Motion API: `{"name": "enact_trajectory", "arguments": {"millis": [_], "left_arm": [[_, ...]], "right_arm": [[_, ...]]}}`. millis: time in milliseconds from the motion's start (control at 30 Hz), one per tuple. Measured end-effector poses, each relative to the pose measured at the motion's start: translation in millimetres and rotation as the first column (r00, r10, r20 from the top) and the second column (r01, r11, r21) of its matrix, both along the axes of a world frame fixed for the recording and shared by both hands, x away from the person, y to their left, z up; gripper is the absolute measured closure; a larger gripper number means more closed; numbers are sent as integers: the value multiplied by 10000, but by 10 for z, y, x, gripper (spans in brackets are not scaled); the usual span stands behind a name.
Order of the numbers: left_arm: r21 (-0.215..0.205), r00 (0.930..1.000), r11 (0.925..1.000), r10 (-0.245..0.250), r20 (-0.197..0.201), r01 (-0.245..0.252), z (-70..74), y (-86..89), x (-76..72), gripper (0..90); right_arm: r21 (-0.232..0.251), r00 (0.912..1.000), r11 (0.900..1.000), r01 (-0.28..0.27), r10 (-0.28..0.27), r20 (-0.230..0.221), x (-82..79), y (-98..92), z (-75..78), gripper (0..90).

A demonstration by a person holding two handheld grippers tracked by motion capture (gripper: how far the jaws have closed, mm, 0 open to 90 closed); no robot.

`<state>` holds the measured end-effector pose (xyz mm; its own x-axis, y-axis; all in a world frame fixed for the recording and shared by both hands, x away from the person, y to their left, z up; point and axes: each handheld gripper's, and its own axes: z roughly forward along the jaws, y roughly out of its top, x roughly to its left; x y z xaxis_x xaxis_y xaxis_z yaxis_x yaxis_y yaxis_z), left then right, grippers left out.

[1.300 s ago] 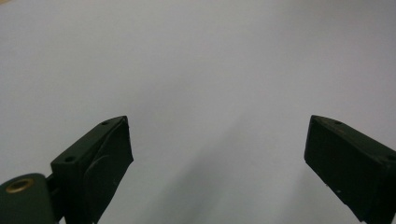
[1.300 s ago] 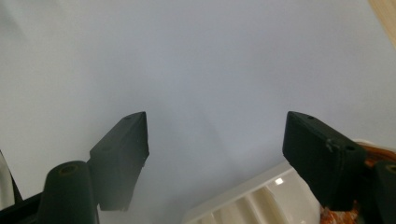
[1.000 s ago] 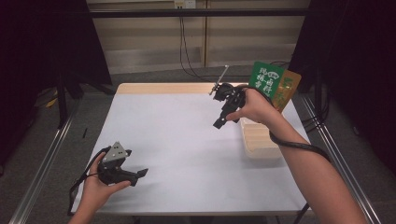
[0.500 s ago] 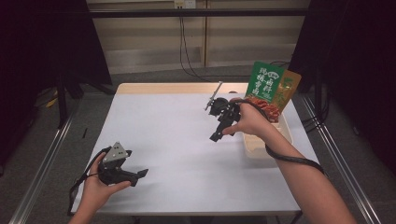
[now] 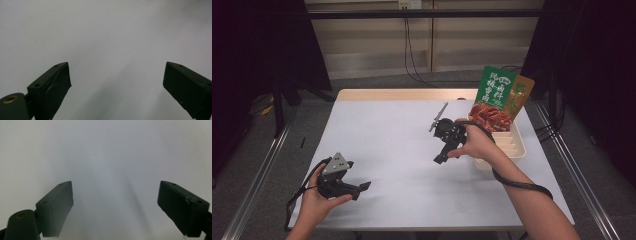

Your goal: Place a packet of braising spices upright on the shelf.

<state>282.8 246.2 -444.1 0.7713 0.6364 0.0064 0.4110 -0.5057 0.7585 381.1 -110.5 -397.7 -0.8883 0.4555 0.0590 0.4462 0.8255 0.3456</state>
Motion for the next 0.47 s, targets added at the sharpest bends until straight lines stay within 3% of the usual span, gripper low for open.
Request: {"name": "enact_trajectory", "arguments": {"millis": [67, 200, 467], "left_arm": [[276, 9999, 9996, -100, -27, 100, 13, 8, 3, 74], [254, 10000, 9997, -46, -21, 46, 6, -2, -2, 74], [249, 9998, 9995, -191, -114, 193, -14, -6, 20, 74]], "right_arm": [[-49, 10000, 10000, 38, -38, 61, -31, 5, -34, 137], [200, 9999, 9998, -93, 92, 59, -87, 6, -106, 138], [847, 9996, 9962, 195, -213, 202, -211, -2, -228, 138]]}}
